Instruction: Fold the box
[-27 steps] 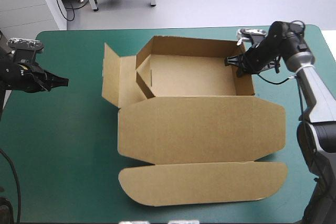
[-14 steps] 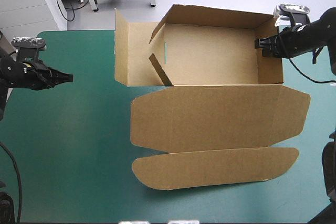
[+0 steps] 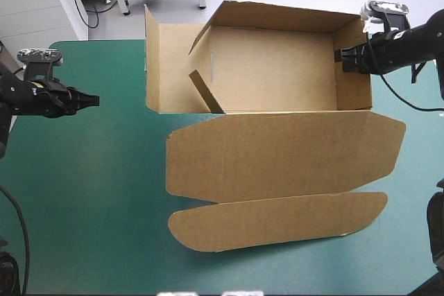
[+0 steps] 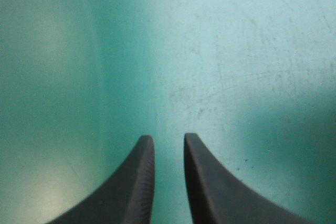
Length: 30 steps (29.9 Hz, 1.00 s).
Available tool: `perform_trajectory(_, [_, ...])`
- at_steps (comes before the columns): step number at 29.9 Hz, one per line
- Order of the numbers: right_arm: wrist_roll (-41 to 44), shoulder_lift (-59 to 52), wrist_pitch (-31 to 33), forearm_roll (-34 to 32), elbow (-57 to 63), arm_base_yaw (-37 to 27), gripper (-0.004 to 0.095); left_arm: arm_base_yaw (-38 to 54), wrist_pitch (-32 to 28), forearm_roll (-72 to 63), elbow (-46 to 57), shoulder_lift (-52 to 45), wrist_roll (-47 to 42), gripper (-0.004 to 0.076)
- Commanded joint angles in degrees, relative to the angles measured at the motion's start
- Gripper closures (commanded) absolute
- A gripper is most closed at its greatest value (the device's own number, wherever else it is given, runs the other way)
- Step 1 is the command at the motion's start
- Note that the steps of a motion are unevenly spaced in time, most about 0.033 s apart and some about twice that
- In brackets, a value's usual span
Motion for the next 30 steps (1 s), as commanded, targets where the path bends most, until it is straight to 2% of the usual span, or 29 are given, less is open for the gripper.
perform_trajectory(1, [0.09,-2.93,0.54,4.11,-1.91,-0.36,0.0928,-0.11,-2.53,-4.56,-2.00,-1.08,-0.32,0.0396])
perform_trajectory(3, [0.09,-2.93,0.54,4.11,-1.91,-0.36,0.0928,-0.11,-2.22,-6.37,-2.00,-0.74,-0.32,0.0312])
perform_trajectory(5, [-0.32,-2.93,0.54,4.11,-1.91,-0.36,0.0928,-0.11,-1.89,-9.24,-2.00,-0.30,-0.43,0.0268])
perform_trajectory(15, [-0.47,-2.93,0.54,5.44,-1.91,-0.36,0.0929,-0.11,-1.00,-30.79,-2.00,3.79,0.42,0.0266])
perform_trajectory(19, [-1.17,-2.75,0.54,8.95,-1.91,-0.36,0.0928,-0.11,-0.21,-40.47,-2.00,4.53,5.34,0.0266])
perform_trajectory(25, [-1.19,-2.08,0.54,9.81,-1.91,-0.25,0.0928,-0.11,4.05,-52.28,-2.00,4.63,12.41,0.0266])
perform_trajectory(30, [-1.19,-1.42,0.31,11.93,-1.91,1.01,0.0928,-0.11,7.93,-56.44,-2.00,4.63,14.07,0.0266])
